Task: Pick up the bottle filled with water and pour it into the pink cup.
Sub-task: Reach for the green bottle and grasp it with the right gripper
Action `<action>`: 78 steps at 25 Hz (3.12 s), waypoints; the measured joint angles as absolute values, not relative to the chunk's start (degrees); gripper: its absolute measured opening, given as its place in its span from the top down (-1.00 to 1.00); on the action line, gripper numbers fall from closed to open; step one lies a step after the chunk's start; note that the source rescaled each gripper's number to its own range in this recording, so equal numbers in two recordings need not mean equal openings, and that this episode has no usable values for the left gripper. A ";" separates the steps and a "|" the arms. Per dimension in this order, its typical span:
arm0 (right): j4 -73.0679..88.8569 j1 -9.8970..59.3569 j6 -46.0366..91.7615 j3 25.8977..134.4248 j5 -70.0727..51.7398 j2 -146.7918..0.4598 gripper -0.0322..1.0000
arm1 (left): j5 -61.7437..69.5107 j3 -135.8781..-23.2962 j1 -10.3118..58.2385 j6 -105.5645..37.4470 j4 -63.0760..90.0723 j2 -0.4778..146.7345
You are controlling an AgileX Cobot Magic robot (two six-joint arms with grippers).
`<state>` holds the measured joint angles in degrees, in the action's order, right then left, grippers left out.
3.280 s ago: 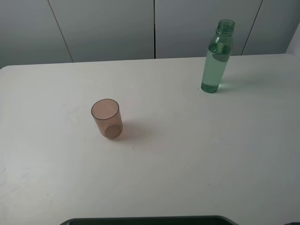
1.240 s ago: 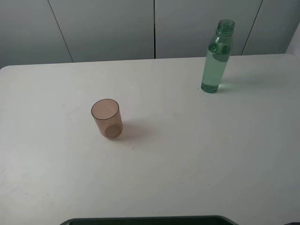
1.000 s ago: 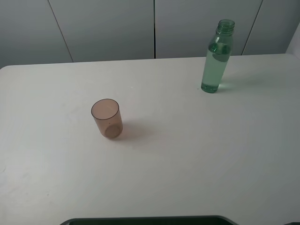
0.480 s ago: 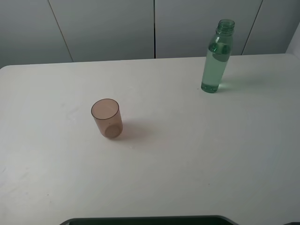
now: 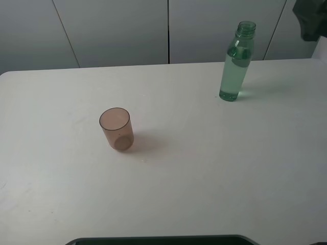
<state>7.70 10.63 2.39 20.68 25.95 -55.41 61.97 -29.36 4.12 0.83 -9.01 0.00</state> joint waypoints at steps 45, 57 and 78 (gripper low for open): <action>-1.93 10.77 -9.14 33.84 53.89 -107.86 -1.00 | 61.97 -29.36 4.12 0.94 -9.01 0.00; -0.87 10.77 -9.14 39.61 53.39 -114.57 -1.00 | 61.97 -29.36 4.12 0.94 -9.01 0.00; -0.75 10.77 -8.79 46.80 53.15 -121.22 -1.00 | 61.97 -29.36 4.12 0.94 -9.01 0.00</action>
<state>-0.75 10.77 -8.79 46.80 53.15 -121.22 61.97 -29.36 4.12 0.94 -9.01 0.00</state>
